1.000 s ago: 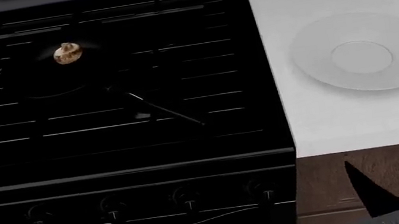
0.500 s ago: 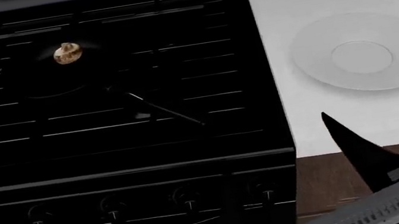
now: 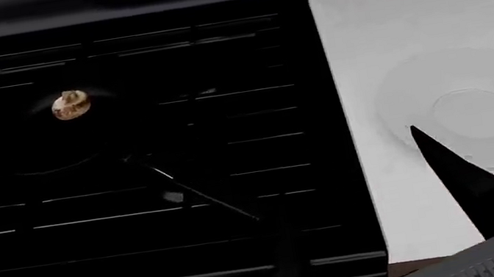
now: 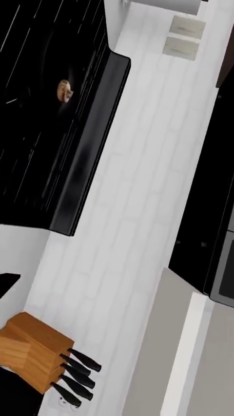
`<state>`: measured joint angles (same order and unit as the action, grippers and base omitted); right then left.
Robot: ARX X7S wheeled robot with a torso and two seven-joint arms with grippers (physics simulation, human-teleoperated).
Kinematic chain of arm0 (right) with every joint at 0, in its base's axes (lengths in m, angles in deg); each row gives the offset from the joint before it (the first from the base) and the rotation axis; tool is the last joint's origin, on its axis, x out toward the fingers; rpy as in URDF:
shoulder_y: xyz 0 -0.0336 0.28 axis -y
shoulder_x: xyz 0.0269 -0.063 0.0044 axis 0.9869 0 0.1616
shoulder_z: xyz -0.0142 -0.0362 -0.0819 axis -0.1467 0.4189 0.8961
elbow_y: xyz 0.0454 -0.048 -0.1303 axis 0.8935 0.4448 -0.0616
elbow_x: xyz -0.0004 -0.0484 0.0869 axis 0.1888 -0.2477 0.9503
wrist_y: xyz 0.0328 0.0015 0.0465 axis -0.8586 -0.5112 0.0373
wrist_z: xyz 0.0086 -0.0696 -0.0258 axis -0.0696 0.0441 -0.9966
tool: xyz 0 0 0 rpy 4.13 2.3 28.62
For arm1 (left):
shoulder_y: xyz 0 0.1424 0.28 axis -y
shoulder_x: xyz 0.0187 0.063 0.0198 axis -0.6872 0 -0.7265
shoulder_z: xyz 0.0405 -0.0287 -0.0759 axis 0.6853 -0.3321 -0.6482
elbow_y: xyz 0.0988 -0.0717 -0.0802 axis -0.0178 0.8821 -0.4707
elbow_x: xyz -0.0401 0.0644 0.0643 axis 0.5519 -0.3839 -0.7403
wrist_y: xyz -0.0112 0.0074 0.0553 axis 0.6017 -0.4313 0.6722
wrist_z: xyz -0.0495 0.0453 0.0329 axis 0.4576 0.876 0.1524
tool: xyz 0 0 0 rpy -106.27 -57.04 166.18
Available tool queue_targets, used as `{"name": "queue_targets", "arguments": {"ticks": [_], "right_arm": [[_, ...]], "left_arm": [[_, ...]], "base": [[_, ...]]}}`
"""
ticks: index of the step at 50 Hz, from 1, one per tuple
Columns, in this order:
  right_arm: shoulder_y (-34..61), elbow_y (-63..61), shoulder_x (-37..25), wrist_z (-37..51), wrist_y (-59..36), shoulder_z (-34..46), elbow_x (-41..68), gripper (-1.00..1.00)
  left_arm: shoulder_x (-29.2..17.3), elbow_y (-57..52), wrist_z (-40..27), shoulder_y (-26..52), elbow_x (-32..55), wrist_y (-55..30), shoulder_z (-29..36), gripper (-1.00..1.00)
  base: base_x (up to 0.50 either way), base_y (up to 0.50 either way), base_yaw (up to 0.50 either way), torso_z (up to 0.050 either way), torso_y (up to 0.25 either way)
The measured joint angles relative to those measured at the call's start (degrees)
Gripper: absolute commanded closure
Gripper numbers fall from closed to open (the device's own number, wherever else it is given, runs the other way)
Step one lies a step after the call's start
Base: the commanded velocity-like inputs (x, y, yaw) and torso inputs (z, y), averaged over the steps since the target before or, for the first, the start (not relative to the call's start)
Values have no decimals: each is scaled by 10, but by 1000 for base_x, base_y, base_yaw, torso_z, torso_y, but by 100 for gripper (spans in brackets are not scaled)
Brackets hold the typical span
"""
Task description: Pick up the pan and dump the vegetables in it onto the plate. Then return the pan to the stove.
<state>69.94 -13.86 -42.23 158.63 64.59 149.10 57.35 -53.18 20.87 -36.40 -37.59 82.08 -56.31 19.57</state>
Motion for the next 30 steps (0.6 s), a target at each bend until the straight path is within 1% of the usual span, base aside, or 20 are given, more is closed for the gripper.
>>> {"name": "queue_targets", "arguments": {"ticks": [7,10,13,16,20,25,30], "right_arm": [[159,0,21,44,67,197,-9,-100],[213,0,29,55,93,261,-11,-100],[272,8,38,51,114,308,5,-100],[345,30,53,0,120,327,69,-100],[412,58,67,-64,119,336,145,-100],[466,91,82,-134,109,332,220,-100],[497,129,99,-199,91,317,281,-100]], "left_arm": [[-18,0,-20,3,16,12,9,-100],[-26,-1,-30,4,25,17,13,-100],[-45,-1,-52,10,40,32,26,-100],[-84,-3,-94,26,63,65,65,-100],[-129,-4,-143,49,87,106,118,-100],[-171,-4,-189,76,109,145,174,-100],[-199,-3,-220,96,119,174,217,-100]], "base": [[421,0,0,50,86],[362,0,0,50,87],[0,0,0,0,0],[0,0,0,0,0],[0,0,0,0,0],[0,0,0,0,0],[0,0,0,0,0]]}}
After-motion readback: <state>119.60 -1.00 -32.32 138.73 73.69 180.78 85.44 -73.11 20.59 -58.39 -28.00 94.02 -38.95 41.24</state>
